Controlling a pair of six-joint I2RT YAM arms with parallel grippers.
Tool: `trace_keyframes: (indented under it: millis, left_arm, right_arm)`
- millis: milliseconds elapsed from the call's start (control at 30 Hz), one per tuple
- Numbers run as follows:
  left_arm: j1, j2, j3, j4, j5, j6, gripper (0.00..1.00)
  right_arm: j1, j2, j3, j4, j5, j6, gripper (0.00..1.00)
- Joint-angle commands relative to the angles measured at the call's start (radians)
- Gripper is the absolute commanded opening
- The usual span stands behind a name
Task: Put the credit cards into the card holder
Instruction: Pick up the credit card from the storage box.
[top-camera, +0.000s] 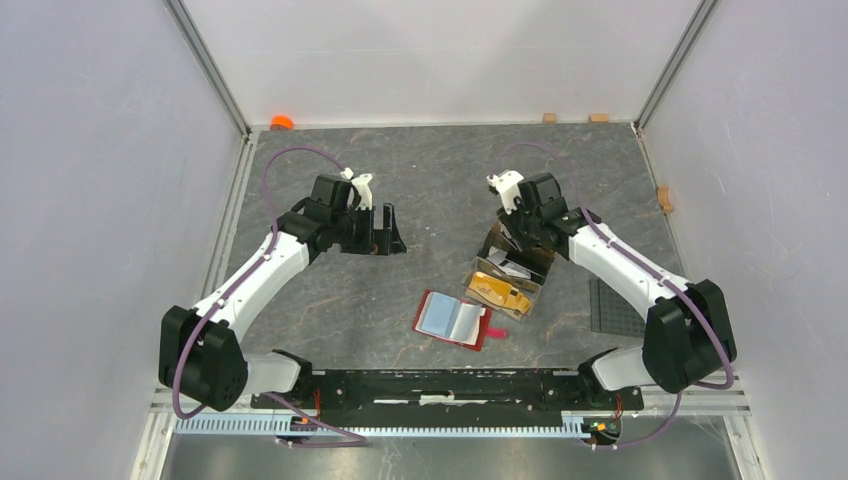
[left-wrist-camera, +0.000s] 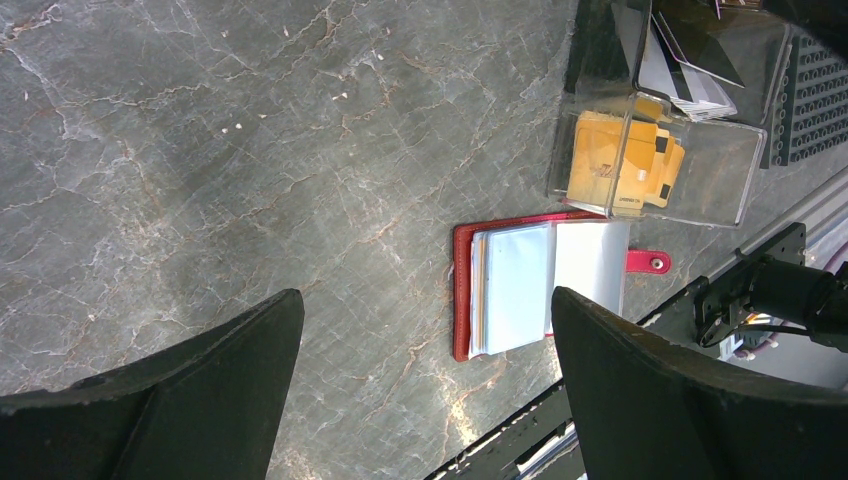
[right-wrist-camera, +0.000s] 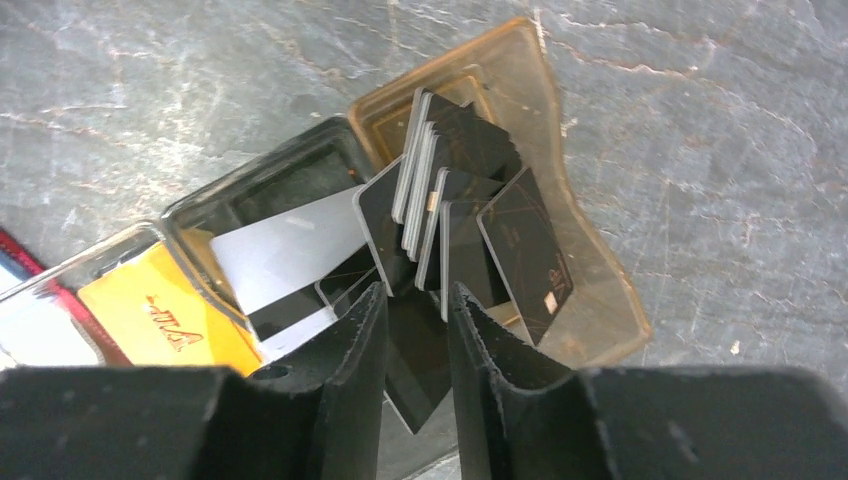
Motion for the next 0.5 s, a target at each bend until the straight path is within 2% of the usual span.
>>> trace_keyframes:
  millis: [0, 133, 467]
  left_arm:
    - [0.003, 0.000, -0.001, 0.011, 0.021, 0.036, 1.00]
    - [0.003, 0.002, -0.001, 0.011, 0.021, 0.036, 1.00]
    - [0.003, 0.001, -0.001, 0.011, 0.023, 0.036, 1.00]
  right_arm:
    - [0.050, -0.008, -0.020, 0.046, 0.057, 0.010, 0.37]
    - [0.092, 0.019, -0.031, 0.035, 0.126, 0.011, 0.41]
    - [0.161, 0.095, -0.041, 0.046, 0.268, 0.024, 0.39]
